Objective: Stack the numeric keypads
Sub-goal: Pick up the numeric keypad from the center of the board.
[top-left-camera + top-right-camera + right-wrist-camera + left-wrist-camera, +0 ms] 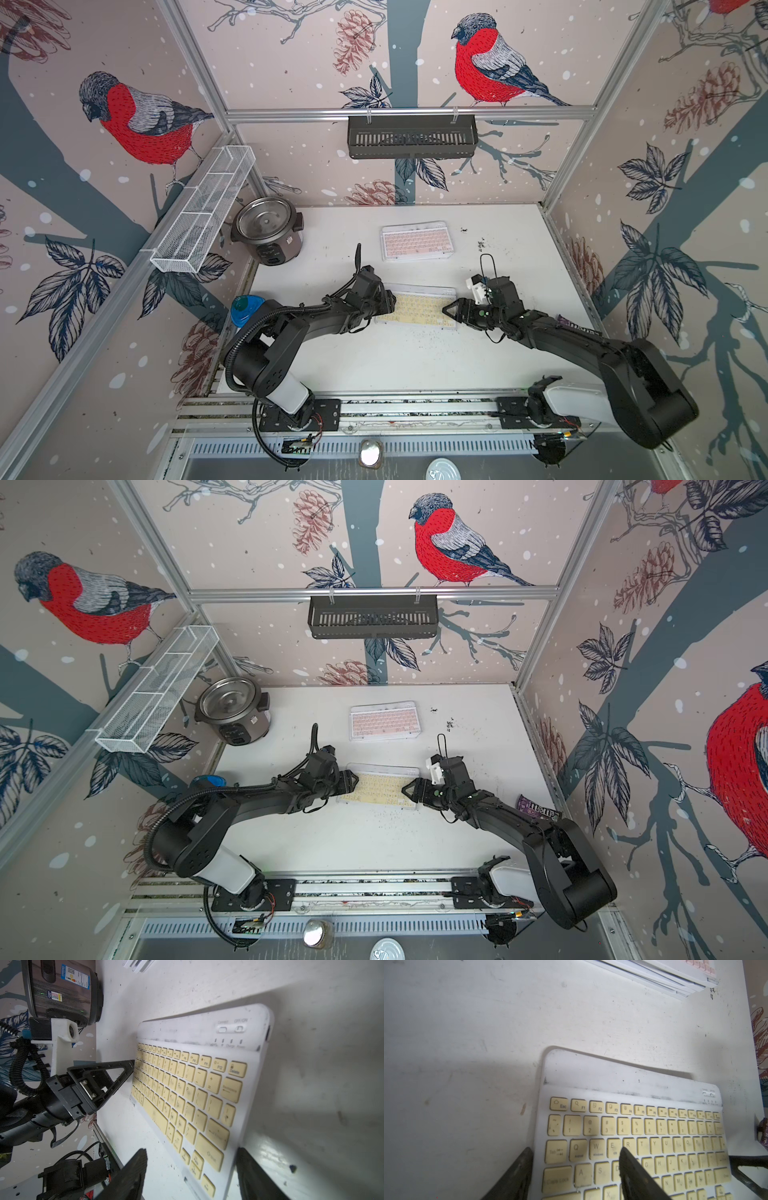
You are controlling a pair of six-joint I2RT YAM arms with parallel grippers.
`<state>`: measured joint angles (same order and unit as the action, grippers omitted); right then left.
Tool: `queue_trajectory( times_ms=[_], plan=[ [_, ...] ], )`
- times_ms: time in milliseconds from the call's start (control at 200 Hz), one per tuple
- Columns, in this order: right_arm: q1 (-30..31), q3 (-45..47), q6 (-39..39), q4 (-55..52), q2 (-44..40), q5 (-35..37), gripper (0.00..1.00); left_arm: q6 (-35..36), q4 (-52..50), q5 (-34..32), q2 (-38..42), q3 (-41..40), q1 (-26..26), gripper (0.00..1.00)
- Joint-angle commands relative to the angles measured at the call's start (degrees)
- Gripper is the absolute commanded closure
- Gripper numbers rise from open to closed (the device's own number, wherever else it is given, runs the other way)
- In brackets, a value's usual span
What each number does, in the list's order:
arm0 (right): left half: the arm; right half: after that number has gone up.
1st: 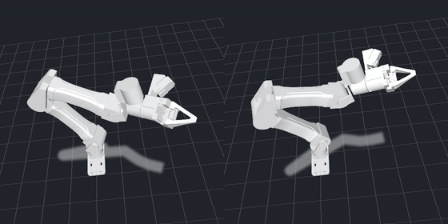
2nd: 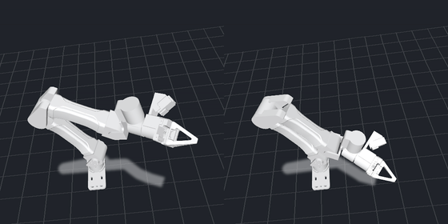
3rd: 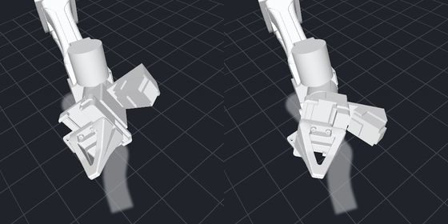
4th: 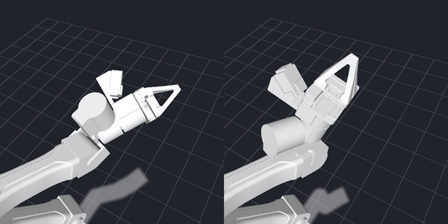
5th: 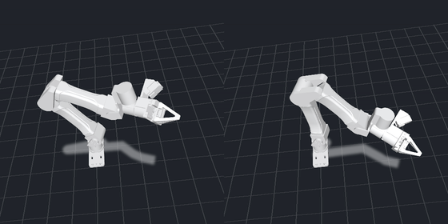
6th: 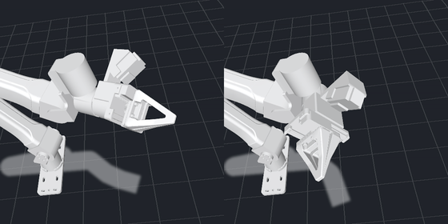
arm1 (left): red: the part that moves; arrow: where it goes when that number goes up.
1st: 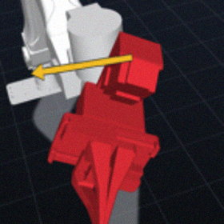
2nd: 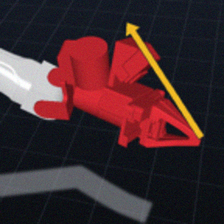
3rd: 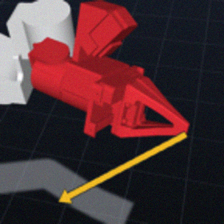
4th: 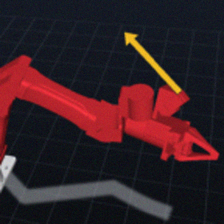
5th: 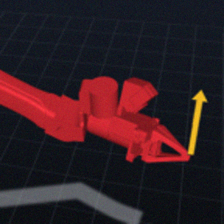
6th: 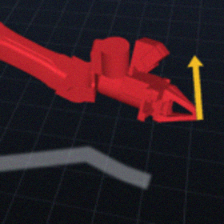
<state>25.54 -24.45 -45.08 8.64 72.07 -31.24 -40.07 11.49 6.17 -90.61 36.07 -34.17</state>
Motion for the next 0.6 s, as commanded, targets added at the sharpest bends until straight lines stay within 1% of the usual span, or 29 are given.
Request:
queue_trajectory(
  times_ms=[0,595],
  plan=[
    [0.3,0.5,-1.8,10.2,-2.0,-8.9,0.32,-1.7,-6.6,7.6,-0.6,-0.7,-0.7,0.34],
    [-0.1,3.5,-6.2,15.5,-3.9,-11.0,0.33,-1.5,-7.0,7.8,0.2,-1.4,-0.9,0.35]
  ],
)
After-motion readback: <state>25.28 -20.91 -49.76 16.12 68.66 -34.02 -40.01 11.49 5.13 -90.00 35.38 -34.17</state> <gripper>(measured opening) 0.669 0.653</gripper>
